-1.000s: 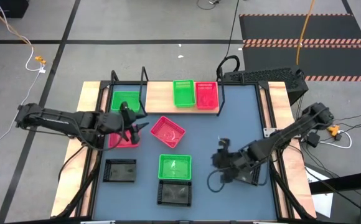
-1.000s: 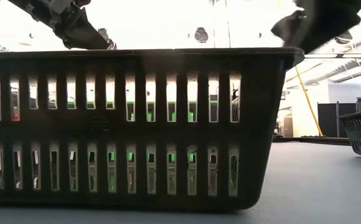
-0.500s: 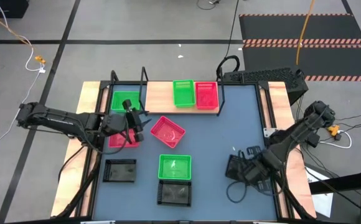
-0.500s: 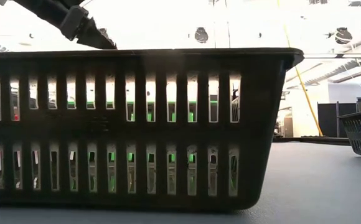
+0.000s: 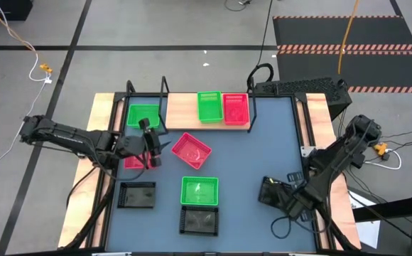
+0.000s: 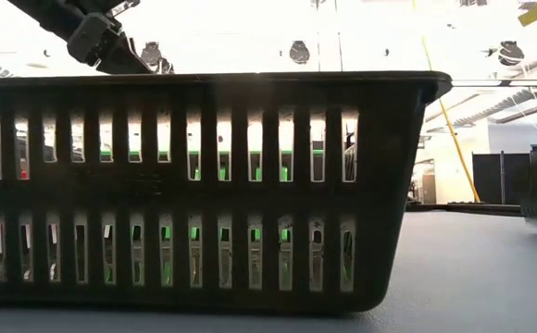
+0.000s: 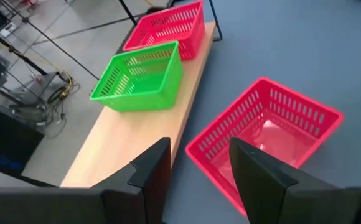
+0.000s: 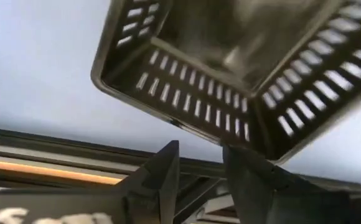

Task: Stack baskets on shelf by color
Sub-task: Put the top right black bin on the shelf

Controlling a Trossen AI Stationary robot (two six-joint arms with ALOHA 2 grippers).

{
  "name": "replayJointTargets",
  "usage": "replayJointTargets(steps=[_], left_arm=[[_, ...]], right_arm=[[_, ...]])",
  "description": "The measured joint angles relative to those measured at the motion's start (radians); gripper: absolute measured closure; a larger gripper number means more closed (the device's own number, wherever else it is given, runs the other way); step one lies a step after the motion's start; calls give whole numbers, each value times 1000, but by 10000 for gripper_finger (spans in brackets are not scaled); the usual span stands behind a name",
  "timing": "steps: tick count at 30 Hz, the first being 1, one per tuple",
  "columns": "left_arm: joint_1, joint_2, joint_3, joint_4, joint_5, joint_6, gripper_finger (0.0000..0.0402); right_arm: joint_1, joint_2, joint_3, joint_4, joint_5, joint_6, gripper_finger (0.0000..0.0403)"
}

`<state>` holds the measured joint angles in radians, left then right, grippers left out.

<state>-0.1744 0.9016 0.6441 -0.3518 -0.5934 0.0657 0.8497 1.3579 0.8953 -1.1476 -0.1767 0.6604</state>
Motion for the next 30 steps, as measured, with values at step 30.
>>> replayJointTargets(steps=[30], left_arm=[[-98,-1,15,22,0,-122,234]], right_arm=[[-154,12,40,512,552,-607,282]])
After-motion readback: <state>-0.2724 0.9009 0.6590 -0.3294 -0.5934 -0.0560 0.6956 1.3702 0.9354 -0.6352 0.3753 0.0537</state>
